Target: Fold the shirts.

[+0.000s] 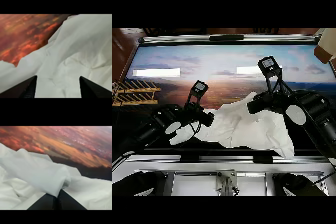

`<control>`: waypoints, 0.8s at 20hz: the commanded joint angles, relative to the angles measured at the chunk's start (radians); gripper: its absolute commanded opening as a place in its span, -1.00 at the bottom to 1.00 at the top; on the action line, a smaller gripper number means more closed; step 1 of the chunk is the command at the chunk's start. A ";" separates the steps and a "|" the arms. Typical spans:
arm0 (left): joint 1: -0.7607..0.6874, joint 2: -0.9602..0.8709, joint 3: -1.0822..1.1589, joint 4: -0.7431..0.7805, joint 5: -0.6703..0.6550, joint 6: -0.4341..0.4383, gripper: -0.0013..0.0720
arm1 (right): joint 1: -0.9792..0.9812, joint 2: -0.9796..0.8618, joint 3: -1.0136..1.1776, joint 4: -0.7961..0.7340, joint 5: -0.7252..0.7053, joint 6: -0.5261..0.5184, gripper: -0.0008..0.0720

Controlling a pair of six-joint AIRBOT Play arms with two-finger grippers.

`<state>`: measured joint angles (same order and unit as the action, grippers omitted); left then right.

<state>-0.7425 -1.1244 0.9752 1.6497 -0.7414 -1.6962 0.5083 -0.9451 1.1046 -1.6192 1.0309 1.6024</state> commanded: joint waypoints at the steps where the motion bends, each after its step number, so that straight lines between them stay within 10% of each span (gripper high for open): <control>1: 0.014 -0.085 0.024 -0.012 -0.011 0.176 0.71 | 0.000 0.001 0.003 0.051 0.028 -0.010 -0.84; 12: 0.174 -0.292 0.043 -0.571 0.053 0.604 0.70 | 0.000 0.001 0.003 0.112 0.029 -0.011 -0.84; 13: 0.177 -0.305 0.046 -0.585 0.056 0.615 0.58 | 0.000 0.001 0.004 0.122 0.029 -0.011 -0.84; 15: 0.176 -0.320 0.047 -0.589 0.076 0.614 -0.52 | 0.000 0.001 0.004 0.130 0.032 -0.010 -0.84; 16: 0.178 -0.319 0.049 -0.589 0.084 0.610 -0.62 | 0.000 0.001 0.004 0.127 0.041 -0.011 -0.84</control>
<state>-0.5770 -1.4216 1.0206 1.1168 -0.6796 -1.1240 0.5083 -0.9451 1.1072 -1.5036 1.0611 1.5921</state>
